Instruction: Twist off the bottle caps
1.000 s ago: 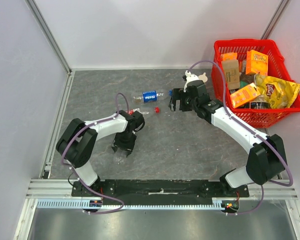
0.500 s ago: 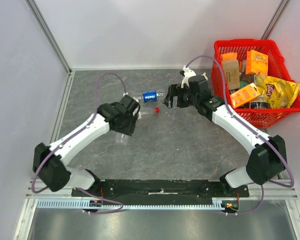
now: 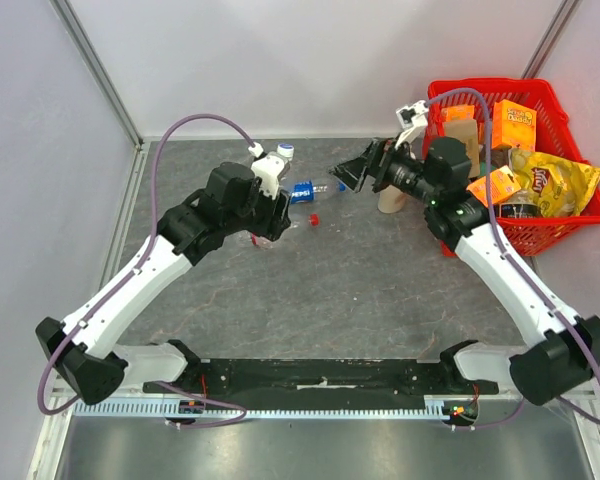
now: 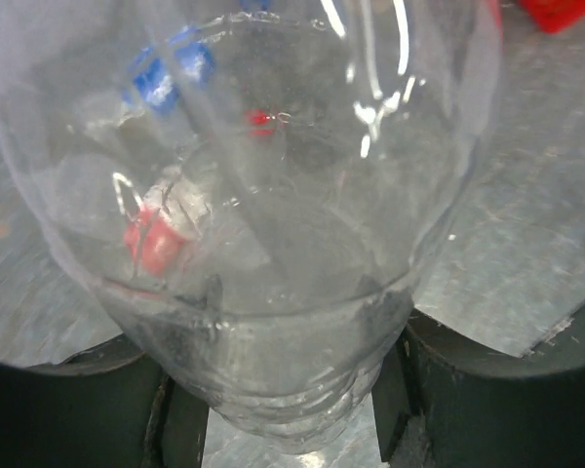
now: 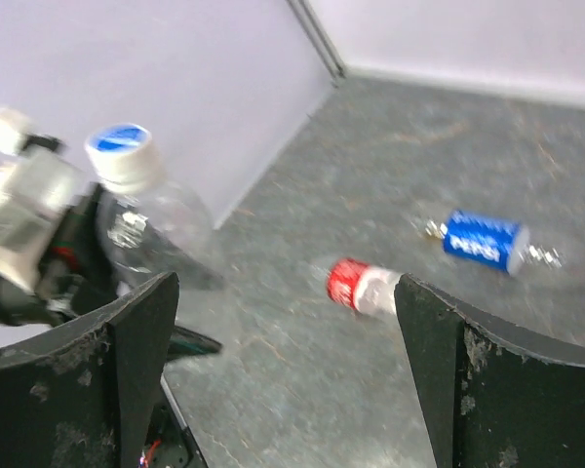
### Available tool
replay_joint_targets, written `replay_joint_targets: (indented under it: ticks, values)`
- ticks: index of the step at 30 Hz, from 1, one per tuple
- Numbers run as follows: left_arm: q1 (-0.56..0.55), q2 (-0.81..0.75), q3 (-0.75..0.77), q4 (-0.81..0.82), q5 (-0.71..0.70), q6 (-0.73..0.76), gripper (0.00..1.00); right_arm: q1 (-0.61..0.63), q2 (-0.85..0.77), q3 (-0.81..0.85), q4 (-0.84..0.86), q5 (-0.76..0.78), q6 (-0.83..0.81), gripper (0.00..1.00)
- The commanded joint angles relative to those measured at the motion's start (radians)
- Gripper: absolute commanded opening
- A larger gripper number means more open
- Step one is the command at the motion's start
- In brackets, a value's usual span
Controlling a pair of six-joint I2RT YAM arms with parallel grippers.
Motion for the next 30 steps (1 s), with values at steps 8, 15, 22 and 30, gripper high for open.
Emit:
replay_joint_targets:
  ticks: [8,15,22,30]
  values:
    - [-0.003,-0.099,-0.113,0.199,0.527,0.125,0.44,-0.005,-0.025,0.012,0.272,-0.26,0.094,0.98]
    - [-0.005,-0.085,-0.121,0.192,0.618,0.113,0.44,0.05,0.002,0.025,0.358,-0.305,0.145,0.96]
    - [-0.003,-0.062,-0.129,0.199,0.651,0.09,0.43,0.084,0.015,0.015,0.353,-0.286,0.139,0.74]
    - [-0.005,-0.064,-0.133,0.2,0.627,0.084,0.43,0.09,0.009,-0.017,0.361,-0.292,0.137,0.09]
